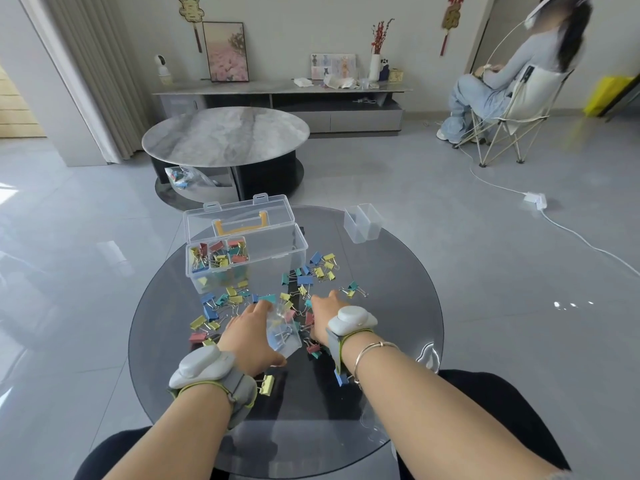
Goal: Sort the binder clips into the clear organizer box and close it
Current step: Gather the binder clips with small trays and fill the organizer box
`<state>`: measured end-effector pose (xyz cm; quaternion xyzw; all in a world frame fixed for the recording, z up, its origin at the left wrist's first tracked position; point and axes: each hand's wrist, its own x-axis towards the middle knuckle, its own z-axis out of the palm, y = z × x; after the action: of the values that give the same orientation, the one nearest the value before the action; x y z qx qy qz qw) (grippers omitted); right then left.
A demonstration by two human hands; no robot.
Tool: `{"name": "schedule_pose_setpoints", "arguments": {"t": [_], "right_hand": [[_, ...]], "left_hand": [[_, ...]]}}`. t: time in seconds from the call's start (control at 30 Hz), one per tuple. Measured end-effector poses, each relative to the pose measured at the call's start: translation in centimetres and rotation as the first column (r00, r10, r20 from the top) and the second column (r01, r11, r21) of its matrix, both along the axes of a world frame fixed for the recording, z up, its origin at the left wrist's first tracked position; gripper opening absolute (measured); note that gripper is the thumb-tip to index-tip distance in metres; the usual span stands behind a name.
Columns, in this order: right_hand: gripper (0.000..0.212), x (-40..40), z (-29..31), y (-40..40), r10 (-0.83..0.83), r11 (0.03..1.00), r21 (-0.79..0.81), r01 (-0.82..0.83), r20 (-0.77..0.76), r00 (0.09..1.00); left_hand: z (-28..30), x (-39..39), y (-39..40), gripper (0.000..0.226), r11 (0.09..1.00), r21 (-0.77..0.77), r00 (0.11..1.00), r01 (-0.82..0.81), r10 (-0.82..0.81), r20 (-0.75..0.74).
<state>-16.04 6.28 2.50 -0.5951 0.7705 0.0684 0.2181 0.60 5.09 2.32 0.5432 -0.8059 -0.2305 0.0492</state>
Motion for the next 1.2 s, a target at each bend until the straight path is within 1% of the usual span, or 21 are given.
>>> {"name": "schedule_pose_setpoints", "arguments": {"t": [0.2,0.23,0.27,0.33,0.37,0.43,0.5,0.53,0.57,0.63,0.7,0.83,0.9,1.03,1.1,1.17,1.2], "right_hand": [[0.054,0.4,0.0,-0.5,0.002,0.999,0.054,-0.001,-0.029,1.000],[0.051,0.5,-0.1,-0.4,-0.003,0.999,0.053,0.004,-0.024,1.000],[0.043,0.5,-0.2,-0.3,-0.004,0.999,0.040,0.004,-0.021,1.000],[0.018,0.5,-0.4,-0.2,0.016,1.000,-0.007,-0.016,-0.030,0.999],[0.011,0.5,-0.5,-0.2,0.021,1.000,-0.023,-0.022,-0.040,0.999],[0.010,0.6,-0.3,-0.2,0.018,0.999,-0.034,-0.020,-0.051,0.999],[0.023,0.7,-0.1,-0.5,0.007,1.000,-0.027,-0.008,-0.052,0.999],[0.029,0.8,0.0,-0.5,-0.005,1.000,-0.023,0.004,-0.040,0.999],[0.029,0.8,0.1,-0.5,-0.025,0.999,-0.032,0.025,-0.011,1.000],[0.016,0.7,0.6,-0.5,-0.053,0.995,-0.080,0.059,0.072,0.996],[0.019,0.5,1.5,-0.6,-0.062,0.988,-0.131,0.087,0.178,0.982],[0.024,0.3,3.3,-1.3,-0.061,0.975,-0.176,0.135,0.373,0.926],[0.025,0.8,3.7,-1.5,-0.033,0.980,-0.169,0.105,0.380,0.925],[0.021,1.8,3.6,-1.3,0.026,0.986,-0.165,0.031,0.334,0.942],[0.018,2.1,3.4,-1.2,0.020,0.985,-0.167,0.042,0.350,0.936],[0.011,2.3,3.4,-1.1,0.005,0.988,-0.147,0.057,0.389,0.921],[0.012,2.3,3.4,-1.1,-0.015,0.988,-0.131,0.076,0.418,0.908]], "left_hand": [[-0.2,0.2,0.2,0.099,1.000,0.003,1.000,-0.004,0.004,-0.014],[-0.2,0.3,0.2,0.099,1.000,0.003,1.000,-0.008,0.008,-0.016],[-0.2,0.3,0.2,0.100,1.000,0.004,1.000,-0.012,0.012,-0.015],[-0.2,0.4,0.2,0.102,1.000,0.013,1.000,-0.017,0.017,-0.017],[-0.2,0.4,0.2,0.102,1.000,0.018,1.000,-0.018,0.019,-0.019],[-0.1,0.3,0.2,0.102,1.000,0.018,1.000,-0.015,0.015,-0.020],[-0.1,0.3,0.2,0.101,1.000,0.018,1.000,-0.013,0.013,-0.017],[-0.1,0.3,0.2,0.101,1.000,0.019,1.000,-0.012,0.013,-0.018],[-0.1,0.3,0.2,0.101,1.000,0.020,1.000,-0.013,0.013,-0.021],[-0.1,0.3,0.2,0.101,1.000,0.018,0.999,-0.014,0.014,-0.032],[-0.1,0.3,0.1,0.102,1.000,0.019,0.999,-0.015,0.015,-0.037],[0.1,0.0,0.0,0.102,0.999,0.030,0.999,-0.016,0.017,-0.038],[0.0,0.0,0.0,0.101,0.999,0.036,0.999,-0.028,0.029,-0.039],[-0.1,0.0,0.1,0.101,0.998,0.036,0.997,-0.047,0.049,-0.054],[-0.1,0.0,0.1,0.100,0.998,0.040,0.997,-0.047,0.050,-0.061],[-0.2,0.0,0.1,0.100,0.998,0.045,0.996,-0.048,0.052,-0.072],[-0.3,0.1,0.1,0.100,0.998,0.045,0.996,-0.048,0.051,-0.078]]}}
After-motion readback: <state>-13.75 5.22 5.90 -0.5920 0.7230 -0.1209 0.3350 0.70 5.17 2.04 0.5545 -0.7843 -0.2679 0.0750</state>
